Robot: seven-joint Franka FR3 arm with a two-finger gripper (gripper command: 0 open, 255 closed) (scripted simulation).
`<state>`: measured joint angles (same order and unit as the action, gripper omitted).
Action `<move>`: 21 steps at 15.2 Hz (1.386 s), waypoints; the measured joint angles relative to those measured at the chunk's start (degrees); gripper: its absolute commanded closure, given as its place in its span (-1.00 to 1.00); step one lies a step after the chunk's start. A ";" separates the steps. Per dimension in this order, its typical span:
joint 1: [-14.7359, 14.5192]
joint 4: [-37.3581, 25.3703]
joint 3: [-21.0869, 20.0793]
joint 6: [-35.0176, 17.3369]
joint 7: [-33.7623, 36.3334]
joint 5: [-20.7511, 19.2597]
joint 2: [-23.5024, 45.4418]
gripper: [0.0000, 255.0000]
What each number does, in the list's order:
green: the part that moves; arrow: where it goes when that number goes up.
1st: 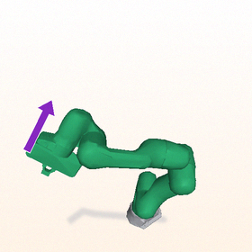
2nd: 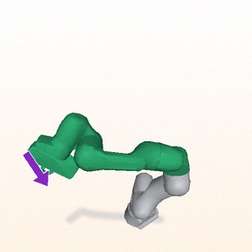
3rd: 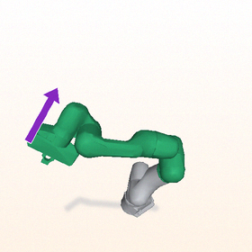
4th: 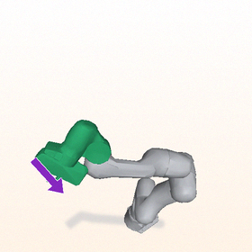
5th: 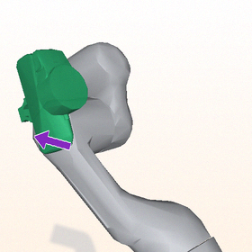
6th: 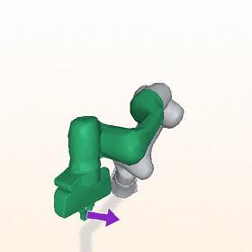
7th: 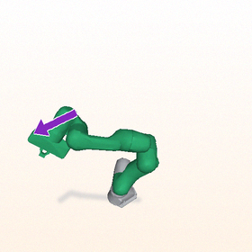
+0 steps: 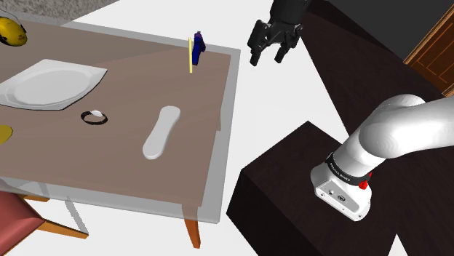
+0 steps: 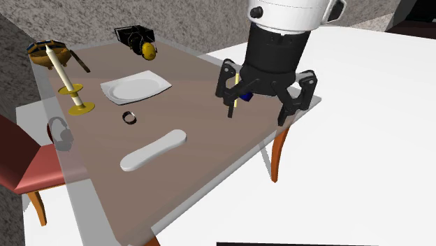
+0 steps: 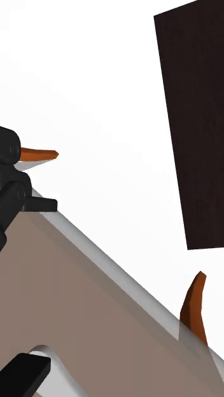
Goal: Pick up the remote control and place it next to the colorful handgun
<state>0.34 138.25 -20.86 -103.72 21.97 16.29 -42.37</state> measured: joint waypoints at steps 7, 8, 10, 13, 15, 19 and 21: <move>2.82 -3.64 -12.61 -7.28 16.26 1.83 10.39 -1.00; 3.39 -4.51 -14.40 -8.05 18.75 1.68 11.99 -1.00; 4.98 -6.53 -18.25 -10.02 23.87 0.72 16.03 -1.00; 7.95 -10.42 -24.57 -12.77 32.48 -2.46 23.29 -1.00; 10.13 -13.32 -29.15 -14.59 39.33 -6.21 29.18 -1.00; 12.30 -20.45 -35.62 -15.94 54.89 -19.01 43.98 -1.00; 9.92 -24.09 -35.77 -15.59 62.87 -25.91 51.37 -1.00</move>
<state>10.27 114.16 -56.63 -119.32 84.84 -9.62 9.00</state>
